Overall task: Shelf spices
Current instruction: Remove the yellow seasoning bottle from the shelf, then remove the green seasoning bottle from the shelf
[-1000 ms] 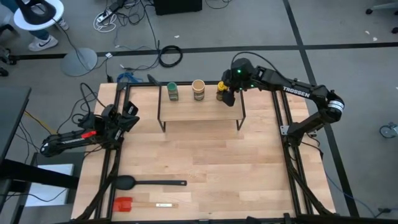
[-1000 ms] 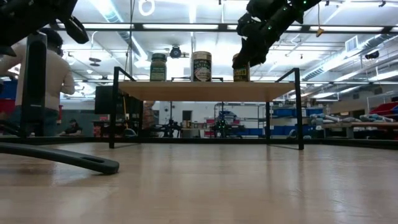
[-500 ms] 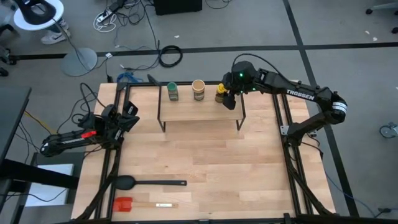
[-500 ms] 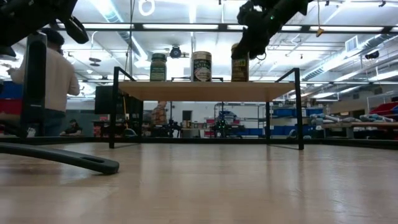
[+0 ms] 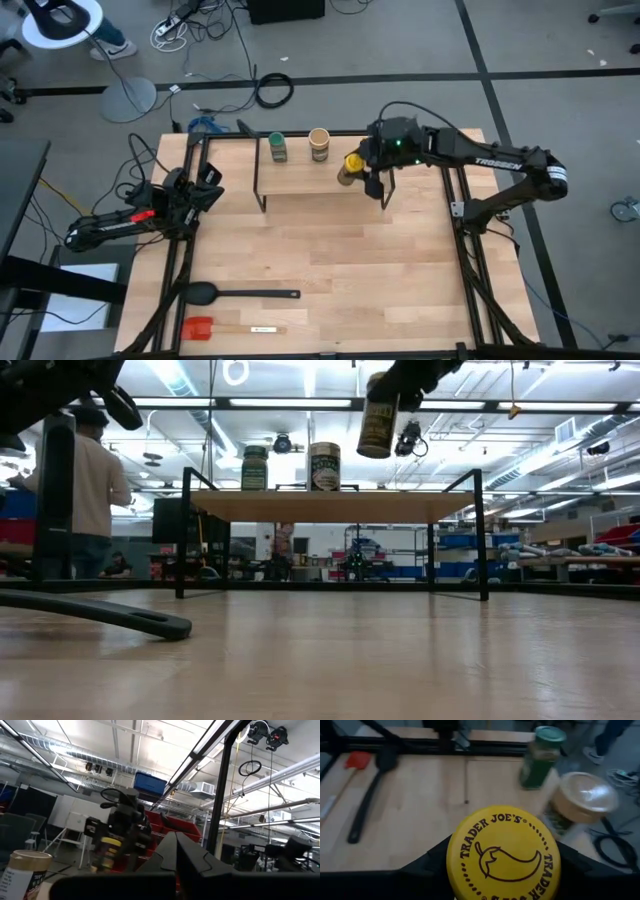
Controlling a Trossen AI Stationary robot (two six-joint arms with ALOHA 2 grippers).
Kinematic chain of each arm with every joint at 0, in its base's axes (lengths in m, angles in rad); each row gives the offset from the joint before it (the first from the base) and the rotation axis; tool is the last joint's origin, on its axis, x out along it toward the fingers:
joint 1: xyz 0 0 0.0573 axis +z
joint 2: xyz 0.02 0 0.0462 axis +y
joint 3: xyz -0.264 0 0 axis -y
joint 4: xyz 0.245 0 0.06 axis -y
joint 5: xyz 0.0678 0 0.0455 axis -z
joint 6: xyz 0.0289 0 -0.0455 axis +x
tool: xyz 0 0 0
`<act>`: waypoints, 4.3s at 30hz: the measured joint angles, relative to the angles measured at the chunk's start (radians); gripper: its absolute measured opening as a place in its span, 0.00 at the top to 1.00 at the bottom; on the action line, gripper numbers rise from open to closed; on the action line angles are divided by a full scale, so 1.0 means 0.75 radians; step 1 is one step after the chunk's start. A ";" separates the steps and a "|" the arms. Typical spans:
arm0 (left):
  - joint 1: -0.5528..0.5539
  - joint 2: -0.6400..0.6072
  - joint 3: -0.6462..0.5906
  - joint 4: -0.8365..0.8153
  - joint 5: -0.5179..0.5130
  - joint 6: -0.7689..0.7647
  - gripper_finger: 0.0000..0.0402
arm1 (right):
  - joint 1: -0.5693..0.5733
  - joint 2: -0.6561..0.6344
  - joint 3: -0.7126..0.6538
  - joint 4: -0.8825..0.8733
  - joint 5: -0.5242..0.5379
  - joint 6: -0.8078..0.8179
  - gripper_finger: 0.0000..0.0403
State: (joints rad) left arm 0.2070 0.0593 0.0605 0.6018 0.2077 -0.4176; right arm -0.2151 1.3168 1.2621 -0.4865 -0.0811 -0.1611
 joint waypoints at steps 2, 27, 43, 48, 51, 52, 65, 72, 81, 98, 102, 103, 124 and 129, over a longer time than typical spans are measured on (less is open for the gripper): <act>0.000 0.000 0.000 -0.001 0.001 0.014 0.99 | 0.030 0.020 0.000 0.025 -0.001 0.026 0.47; 0.000 0.029 0.001 -0.080 -0.088 0.050 0.99 | 0.254 0.271 0.001 0.242 -0.061 0.121 0.47; 0.000 0.175 0.001 -0.085 -0.092 0.063 0.99 | 0.324 0.588 0.001 0.399 -0.058 0.121 0.47; 0.000 0.203 0.001 -0.056 -0.092 0.069 0.99 | 0.339 0.656 0.001 0.458 -0.056 0.118 0.47; 0.000 0.209 0.001 -0.010 -0.092 0.090 0.98 | 0.340 0.690 0.001 0.471 -0.043 0.119 0.47; 0.000 0.209 0.001 0.002 -0.092 0.094 0.97 | 0.340 0.700 0.001 0.473 -0.042 0.119 0.47; 0.000 0.209 0.001 0.041 -0.123 0.098 0.85 | 0.393 0.710 0.001 0.533 -0.042 0.061 0.27; 0.000 0.209 0.001 0.041 -0.129 0.098 0.84 | 0.409 0.710 0.001 0.603 -0.042 0.046 0.21; 0.000 0.219 0.031 -0.015 -0.393 0.100 0.80 | 0.410 0.617 0.061 0.558 0.078 -0.037 0.21; 0.003 0.782 0.672 -0.759 -0.727 0.558 0.15 | 0.436 0.061 0.237 0.380 0.258 -0.284 0.18; 0.004 0.952 0.832 -0.908 -0.786 0.634 0.09 | 0.460 -0.068 0.237 0.377 0.293 -0.287 0.18; 0.004 0.987 0.862 -0.937 -0.800 0.649 0.08 | 0.467 -0.090 0.237 0.378 0.305 -0.282 0.19; 0.275 1.307 0.979 -0.986 -0.705 0.516 0.08 | 0.584 -0.121 0.236 0.250 0.499 -0.347 0.21; 0.318 1.366 0.979 -0.970 -0.675 0.518 0.08 | 0.584 -0.122 0.236 0.263 0.500 -0.348 0.21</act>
State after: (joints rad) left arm 0.4455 1.0841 0.7948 -0.1258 -0.2985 -0.0292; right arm 0.2226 1.2255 1.4391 -0.2893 0.2939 -0.4217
